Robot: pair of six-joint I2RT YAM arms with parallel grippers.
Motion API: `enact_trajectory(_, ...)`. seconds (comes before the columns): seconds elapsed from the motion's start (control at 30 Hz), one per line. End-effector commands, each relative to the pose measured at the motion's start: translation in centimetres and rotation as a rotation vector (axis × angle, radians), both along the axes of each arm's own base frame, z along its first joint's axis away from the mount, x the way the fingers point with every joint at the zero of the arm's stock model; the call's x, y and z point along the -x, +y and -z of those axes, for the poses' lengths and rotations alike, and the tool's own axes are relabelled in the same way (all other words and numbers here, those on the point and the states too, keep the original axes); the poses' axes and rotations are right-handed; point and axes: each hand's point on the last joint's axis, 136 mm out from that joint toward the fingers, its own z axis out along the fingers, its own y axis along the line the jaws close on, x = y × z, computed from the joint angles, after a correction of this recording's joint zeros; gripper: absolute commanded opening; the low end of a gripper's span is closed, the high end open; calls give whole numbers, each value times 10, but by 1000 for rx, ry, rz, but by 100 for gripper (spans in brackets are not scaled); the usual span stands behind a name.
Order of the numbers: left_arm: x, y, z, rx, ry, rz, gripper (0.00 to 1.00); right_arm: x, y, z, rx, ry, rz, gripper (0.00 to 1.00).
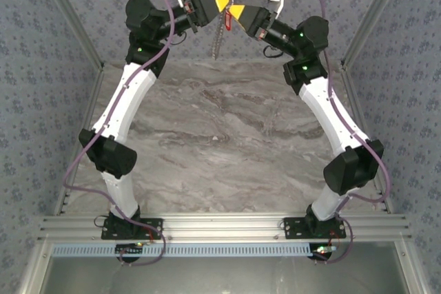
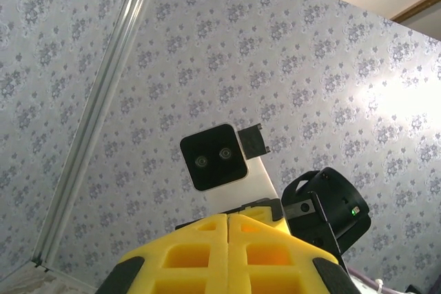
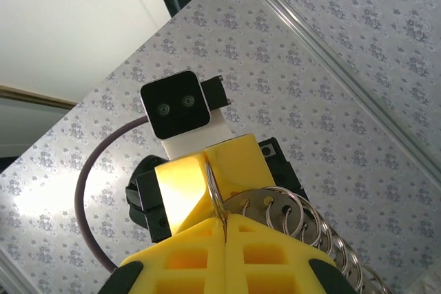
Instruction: Put the keys on the keyring
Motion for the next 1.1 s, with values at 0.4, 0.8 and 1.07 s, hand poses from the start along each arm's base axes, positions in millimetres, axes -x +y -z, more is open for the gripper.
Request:
enact_trajectory(0.4, 16, -1, -20, 45, -77, 30, 0, 5, 8, 10, -10, 31, -72, 21)
enact_trajectory(0.8, 14, 2, -25, 55, -82, 23, 0, -2, -30, 22, -3, 62, 5, 47)
enact_trajectory(1.07, 12, 4, -31, 92, -65, 24, 0, -9, -81, -3, -17, 21, 159, 47)
